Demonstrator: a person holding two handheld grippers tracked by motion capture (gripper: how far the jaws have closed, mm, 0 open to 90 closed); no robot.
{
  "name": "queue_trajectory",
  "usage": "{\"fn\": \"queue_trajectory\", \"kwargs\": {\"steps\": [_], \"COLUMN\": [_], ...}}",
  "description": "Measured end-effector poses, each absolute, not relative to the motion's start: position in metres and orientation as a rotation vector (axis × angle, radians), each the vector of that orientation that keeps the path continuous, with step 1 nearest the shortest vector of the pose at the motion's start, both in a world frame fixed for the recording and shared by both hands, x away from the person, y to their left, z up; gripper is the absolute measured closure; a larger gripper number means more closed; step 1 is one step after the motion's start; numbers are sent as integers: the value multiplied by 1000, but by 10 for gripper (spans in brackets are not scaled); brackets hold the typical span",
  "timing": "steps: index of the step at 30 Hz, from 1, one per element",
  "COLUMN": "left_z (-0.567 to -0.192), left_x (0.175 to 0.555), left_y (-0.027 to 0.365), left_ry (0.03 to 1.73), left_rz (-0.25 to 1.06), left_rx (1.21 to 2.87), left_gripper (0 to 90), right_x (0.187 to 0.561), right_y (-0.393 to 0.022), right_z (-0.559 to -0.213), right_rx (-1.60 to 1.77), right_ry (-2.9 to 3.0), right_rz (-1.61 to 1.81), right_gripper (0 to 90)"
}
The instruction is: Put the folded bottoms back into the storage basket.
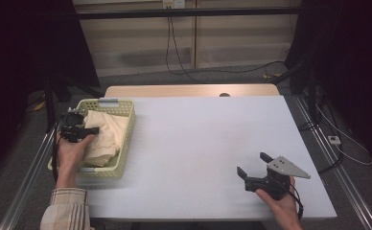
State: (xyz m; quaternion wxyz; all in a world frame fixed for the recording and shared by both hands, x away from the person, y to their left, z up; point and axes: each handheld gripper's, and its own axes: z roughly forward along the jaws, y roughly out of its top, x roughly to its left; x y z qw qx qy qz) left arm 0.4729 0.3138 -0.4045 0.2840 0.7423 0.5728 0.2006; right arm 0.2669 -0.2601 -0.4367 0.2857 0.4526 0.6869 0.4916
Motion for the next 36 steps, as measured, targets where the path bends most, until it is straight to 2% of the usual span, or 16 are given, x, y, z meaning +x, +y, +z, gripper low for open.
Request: {"fn": "queue_trajectory", "kwargs": {"steps": [15, 21, 25, 31, 34, 36], "left_z": [-405, -406, -406, -406, -405, -404], "left_x": [475, 476, 477, 478, 479, 479], "left_y": [319, 316, 312, 313, 314, 314], "left_ry": [1592, 1580, 1567, 1579, 1583, 1573], "left_rz": [551, 545, 540, 533, 520, 517], "left_rx": [1993, 2016, 2064, 2036, 2035, 2027], "left_gripper": [557, 467, 372, 281, 192, 165], "right_x": [267, 267, 267, 267, 267, 267], "right_y": [-261, -260, -260, -260, -260, -260], "right_z": [-437, -437, -437, -437, -437, -437], "right_rx": [1210, 1211, 1210, 1209, 1209, 1208], "right_ry": [1831, 1833, 1832, 1832, 1832, 1833], "right_rz": [1315, 1316, 1315, 1315, 1316, 1315], "right_gripper": [32, 32, 32, 32, 32, 33]}}
